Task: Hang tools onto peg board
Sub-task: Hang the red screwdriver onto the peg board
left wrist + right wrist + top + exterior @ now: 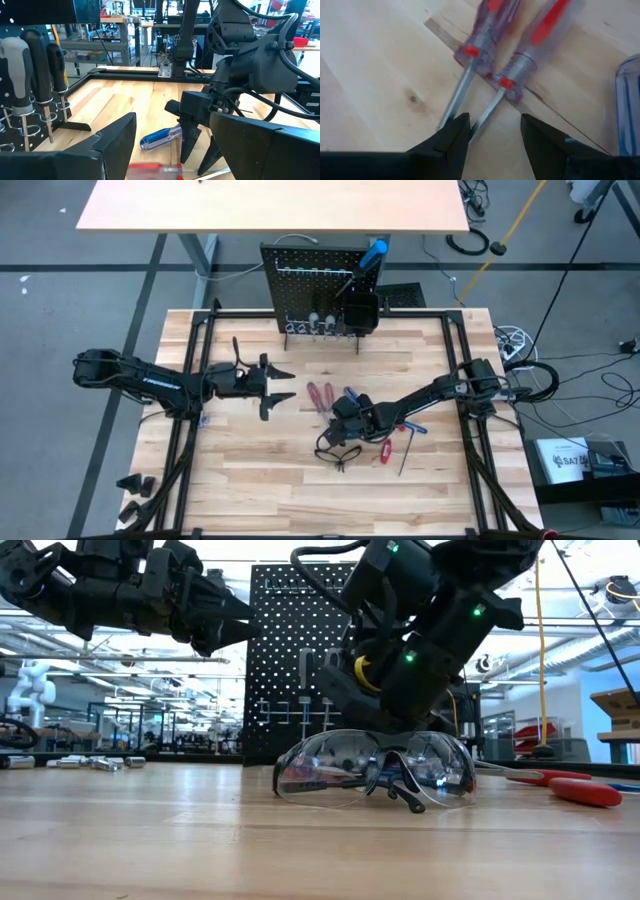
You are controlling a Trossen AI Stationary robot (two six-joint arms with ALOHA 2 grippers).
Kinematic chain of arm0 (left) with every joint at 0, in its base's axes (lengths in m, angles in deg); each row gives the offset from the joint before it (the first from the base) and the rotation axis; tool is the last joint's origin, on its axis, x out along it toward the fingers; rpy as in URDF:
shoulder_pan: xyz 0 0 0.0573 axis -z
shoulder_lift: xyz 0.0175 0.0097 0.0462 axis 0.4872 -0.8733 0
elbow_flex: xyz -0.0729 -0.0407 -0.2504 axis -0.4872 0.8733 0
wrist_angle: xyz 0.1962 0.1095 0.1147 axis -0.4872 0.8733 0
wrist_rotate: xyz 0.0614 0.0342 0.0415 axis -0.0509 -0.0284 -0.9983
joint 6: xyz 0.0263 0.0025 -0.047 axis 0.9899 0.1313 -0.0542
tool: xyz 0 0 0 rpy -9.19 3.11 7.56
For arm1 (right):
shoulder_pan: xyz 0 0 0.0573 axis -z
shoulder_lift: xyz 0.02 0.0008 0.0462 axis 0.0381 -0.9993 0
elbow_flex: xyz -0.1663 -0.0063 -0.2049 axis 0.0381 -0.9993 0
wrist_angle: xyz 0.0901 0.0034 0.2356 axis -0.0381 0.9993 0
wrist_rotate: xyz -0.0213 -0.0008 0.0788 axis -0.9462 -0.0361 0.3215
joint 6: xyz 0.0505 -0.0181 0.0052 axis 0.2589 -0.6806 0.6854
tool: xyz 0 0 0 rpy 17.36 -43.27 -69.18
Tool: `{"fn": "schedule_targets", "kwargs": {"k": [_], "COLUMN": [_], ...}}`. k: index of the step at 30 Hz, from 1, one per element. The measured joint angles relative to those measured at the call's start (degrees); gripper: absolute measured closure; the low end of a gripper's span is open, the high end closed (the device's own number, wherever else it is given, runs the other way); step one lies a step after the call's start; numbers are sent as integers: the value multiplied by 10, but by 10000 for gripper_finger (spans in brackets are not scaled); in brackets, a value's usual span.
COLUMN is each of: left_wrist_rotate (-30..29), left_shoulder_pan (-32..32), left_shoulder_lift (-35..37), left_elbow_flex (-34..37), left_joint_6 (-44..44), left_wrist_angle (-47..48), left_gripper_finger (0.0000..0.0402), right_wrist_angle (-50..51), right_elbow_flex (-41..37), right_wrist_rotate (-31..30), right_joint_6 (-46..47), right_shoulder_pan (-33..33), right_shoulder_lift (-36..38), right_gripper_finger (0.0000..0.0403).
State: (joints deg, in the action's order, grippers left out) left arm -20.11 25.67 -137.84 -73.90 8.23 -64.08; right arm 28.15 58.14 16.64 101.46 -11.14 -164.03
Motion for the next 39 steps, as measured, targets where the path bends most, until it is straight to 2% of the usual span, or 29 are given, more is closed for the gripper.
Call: {"fn": "schedule_targets", "kwargs": {"k": [7,11,19,27,34,39], "left_wrist_rotate": [0,0,0,-1,-2,-2], "left_shoulder_pan": [0,0,0,0,0,0], "left_shoulder_lift": [0,0,0,0,0,0], "left_elbow_flex": [0,0,0,0,0,0], "left_joint_6": [0,0,0,0,0,0], "left_wrist_angle": [0,0,0,0,4,5], "left_gripper_finger": [142,142,142,142,142,142], "right_wrist_angle": [96,115,81,46,53,84], "right_elbow_flex": [2,2,-1,-2,-3,-8], "right_wrist_rotate": [5,5,17,18,-14,-66], "right_joint_6": [32,43,-19,-78,-68,-71], "right_shoulder_pan": [0,0,6,6,4,-2], "right_shoulder_lift": [1,1,2,0,14,55], "right_gripper_finger": [232,237,289,388,398,399]}}
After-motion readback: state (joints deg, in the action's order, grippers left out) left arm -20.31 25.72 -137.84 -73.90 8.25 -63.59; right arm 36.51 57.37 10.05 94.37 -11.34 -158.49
